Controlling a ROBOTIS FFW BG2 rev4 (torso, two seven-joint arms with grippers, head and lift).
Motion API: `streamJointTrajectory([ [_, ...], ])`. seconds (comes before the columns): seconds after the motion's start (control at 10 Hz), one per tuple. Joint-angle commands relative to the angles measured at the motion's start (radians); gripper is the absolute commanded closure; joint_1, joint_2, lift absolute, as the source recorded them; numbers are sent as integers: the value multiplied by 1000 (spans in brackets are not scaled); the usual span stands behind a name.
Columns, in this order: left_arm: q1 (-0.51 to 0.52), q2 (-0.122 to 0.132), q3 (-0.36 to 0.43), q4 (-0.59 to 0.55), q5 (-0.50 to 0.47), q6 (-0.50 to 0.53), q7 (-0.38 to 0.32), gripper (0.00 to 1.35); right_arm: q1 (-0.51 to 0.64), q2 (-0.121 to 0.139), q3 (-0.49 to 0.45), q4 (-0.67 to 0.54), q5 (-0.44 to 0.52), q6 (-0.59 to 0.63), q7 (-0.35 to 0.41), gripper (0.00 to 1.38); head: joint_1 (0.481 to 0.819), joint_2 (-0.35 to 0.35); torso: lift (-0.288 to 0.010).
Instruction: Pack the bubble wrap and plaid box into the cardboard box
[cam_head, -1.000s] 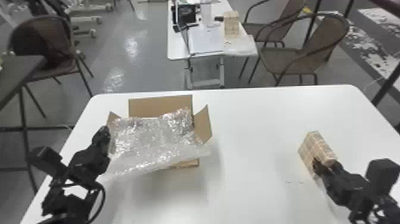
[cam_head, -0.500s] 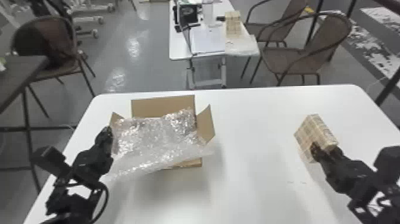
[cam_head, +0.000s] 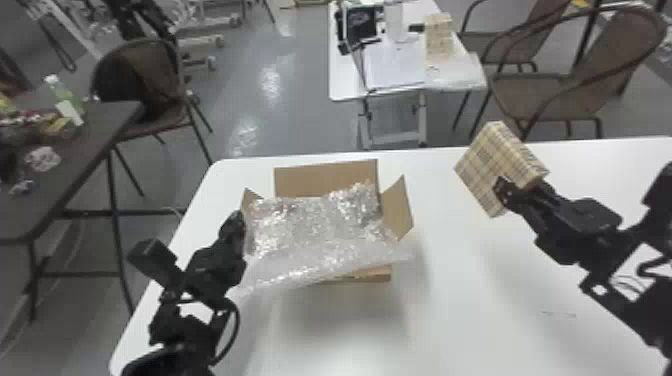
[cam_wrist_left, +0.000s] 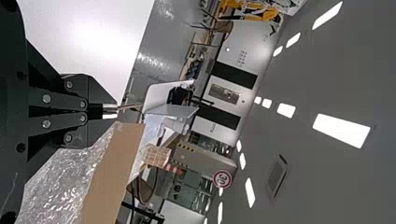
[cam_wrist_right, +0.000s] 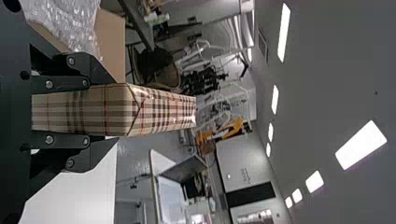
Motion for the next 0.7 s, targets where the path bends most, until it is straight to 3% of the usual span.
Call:
streamJointTrajectory([
  [0.0,-7,0,-7,7,-4,2,1,1211,-79,-1,53,23,-51,70,60,1012,695,263,-89],
  [0.4,-29,5,-30,24,-4,1,1,1211,-229,-8,192,202,-223,161,221,1032,692,350,-89],
  [0.6,-39,8,-43,33,-2,-1,-1,1211,-289,8,230,347,-278,193,313,1032,695,350,-89],
])
